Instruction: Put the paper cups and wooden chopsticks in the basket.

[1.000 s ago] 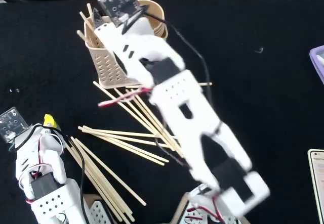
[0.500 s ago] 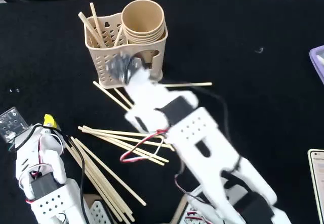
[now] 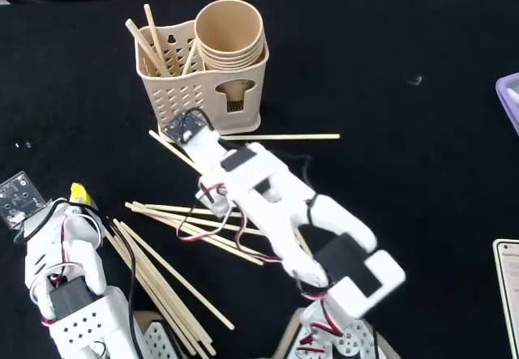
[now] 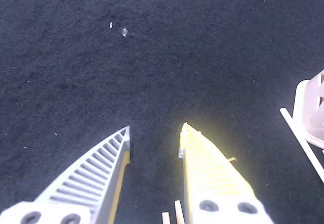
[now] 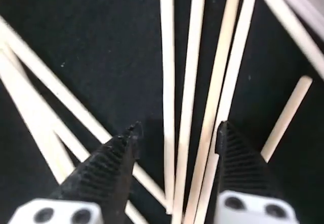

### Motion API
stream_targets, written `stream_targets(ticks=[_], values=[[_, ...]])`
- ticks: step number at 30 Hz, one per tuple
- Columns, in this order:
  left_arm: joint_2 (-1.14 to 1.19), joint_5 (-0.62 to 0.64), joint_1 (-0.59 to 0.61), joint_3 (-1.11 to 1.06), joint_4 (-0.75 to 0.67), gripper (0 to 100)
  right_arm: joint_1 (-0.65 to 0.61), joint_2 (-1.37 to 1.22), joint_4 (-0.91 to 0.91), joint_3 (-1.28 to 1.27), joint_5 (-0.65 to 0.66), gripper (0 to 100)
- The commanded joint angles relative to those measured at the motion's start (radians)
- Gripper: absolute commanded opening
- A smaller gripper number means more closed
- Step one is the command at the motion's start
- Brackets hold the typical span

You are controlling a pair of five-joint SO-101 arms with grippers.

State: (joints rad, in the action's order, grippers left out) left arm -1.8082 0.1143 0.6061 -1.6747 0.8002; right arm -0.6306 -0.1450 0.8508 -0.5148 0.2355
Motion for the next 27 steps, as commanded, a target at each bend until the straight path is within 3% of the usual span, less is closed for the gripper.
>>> stream_targets(ticks=[1,2,13,21,27], values=[[-0.015,-0.009,-0.002,-0.008,-0.023,17,0.003,-0.025,0.043,0.058,0.011,8.0],[-0.015,-0.009,-0.002,-0.008,-0.023,17,0.003,-0.019,0.055,0.059,0.011,1.1],[-0.015,-0.009,-0.002,-0.008,-0.023,17,0.005,0.188,0.219,0.053,0.011,1.0],[-0.015,-0.009,-0.002,-0.008,-0.023,17,0.000,0.147,0.038,-0.030,0.009,1.3],[-0.015,-0.009,-0.002,-0.008,-0.023,17,0.000,0.061,-0.038,-0.031,0.009,16.0]])
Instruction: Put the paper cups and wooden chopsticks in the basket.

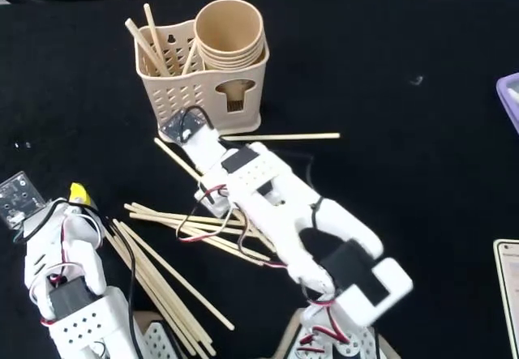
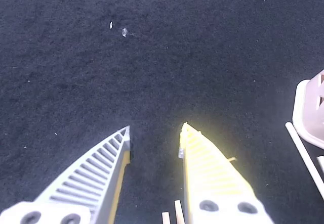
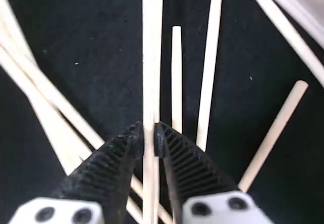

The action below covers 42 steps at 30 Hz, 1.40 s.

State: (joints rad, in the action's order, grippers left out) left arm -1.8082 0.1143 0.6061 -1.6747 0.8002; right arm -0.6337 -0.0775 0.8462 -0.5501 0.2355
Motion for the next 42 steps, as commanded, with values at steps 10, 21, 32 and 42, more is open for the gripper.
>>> stream_targets(ticks=[10,21,32,42], values=[[-0.015,-0.009,-0.002,-0.008,-0.023,17,-0.026,-0.050,-0.034,0.004,0.109,12.2],[-0.015,-0.009,-0.002,-0.008,-0.023,17,-0.055,0.054,0.006,0.001,0.137,1.0],[-0.015,-0.009,-0.002,-0.008,-0.023,17,-0.055,0.504,0.135,0.002,0.141,1.0],[-0.015,-0.009,-0.002,-0.008,-0.023,17,-0.063,0.727,-0.245,0.031,0.123,1.1]])
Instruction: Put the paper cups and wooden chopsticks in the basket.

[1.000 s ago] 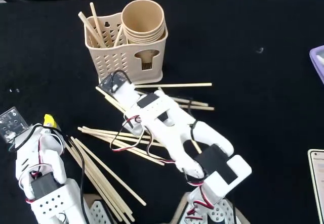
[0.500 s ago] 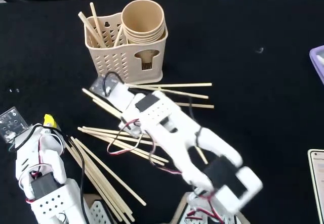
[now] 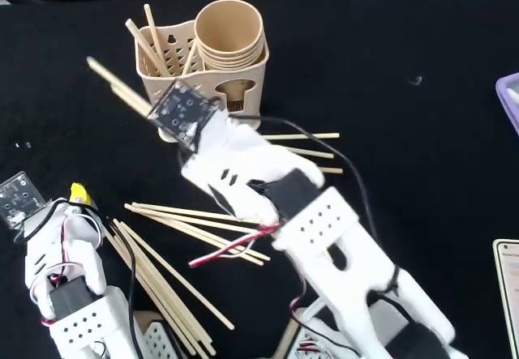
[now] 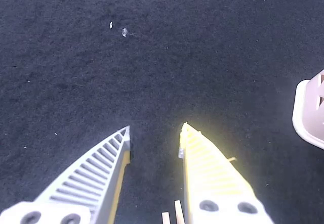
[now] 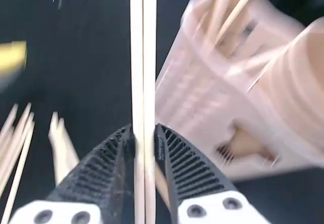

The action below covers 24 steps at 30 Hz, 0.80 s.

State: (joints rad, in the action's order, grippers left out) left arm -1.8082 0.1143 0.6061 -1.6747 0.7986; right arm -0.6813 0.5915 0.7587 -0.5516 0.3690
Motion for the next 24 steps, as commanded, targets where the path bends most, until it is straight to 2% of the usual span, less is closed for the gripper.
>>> stream_targets(ticks=[1,6,13,19,24], values=[[-0.015,-0.009,-0.002,-0.008,-0.021,17,-0.017,0.061,-0.213,0.036,-0.040,1.1],[-0.015,-0.009,-0.005,-0.008,-0.021,17,-0.014,0.061,-0.500,0.077,-0.216,1.1],[-0.015,-0.009,-0.007,-0.008,-0.021,17,-0.009,-0.087,-0.855,0.093,-0.226,1.1],[-0.015,-0.009,-0.004,-0.008,-0.021,17,-0.003,-0.282,-0.937,0.242,-0.224,1.1],[-0.015,-0.009,-0.002,-0.008,-0.018,17,0.060,-0.475,-0.937,0.384,-0.230,1.1]])
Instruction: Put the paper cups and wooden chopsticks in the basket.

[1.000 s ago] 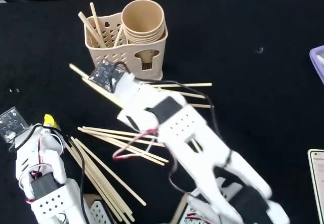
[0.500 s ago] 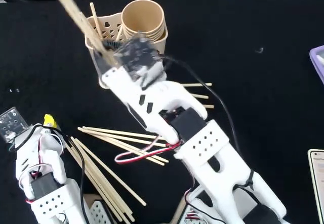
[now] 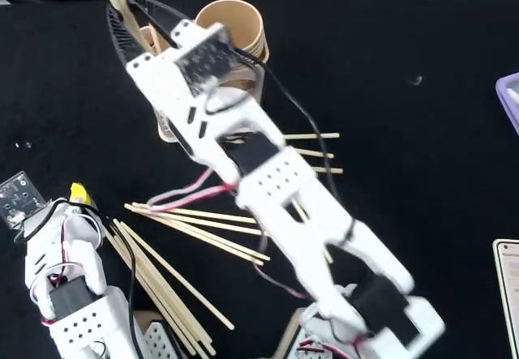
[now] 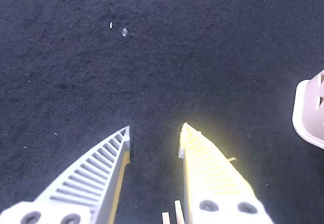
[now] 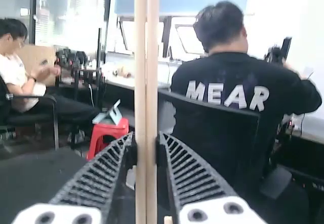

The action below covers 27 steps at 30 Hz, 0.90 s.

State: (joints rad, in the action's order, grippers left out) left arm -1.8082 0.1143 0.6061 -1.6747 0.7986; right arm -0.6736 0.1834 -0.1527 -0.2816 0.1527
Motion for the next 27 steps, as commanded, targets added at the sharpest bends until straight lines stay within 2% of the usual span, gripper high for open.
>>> stream_targets(ticks=[1,8,21,25,27], values=[[-0.015,-0.009,-0.002,-0.008,-0.018,17,0.064,-0.097,-0.026,0.133,-0.014,1.1],[-0.015,-0.009,-0.002,-0.008,-0.017,17,0.086,-0.211,-0.021,0.127,-0.014,1.1],[-0.015,-0.011,-0.001,-0.008,-0.015,17,0.084,-0.211,-0.020,-0.051,-0.014,1.5],[-0.015,-0.011,-0.001,-0.008,-0.015,17,0.081,-0.202,0.057,-0.031,-0.014,13.9],[-0.015,-0.011,-0.001,-0.008,-0.015,17,0.080,-0.185,0.138,-0.007,-0.015,16.7]])
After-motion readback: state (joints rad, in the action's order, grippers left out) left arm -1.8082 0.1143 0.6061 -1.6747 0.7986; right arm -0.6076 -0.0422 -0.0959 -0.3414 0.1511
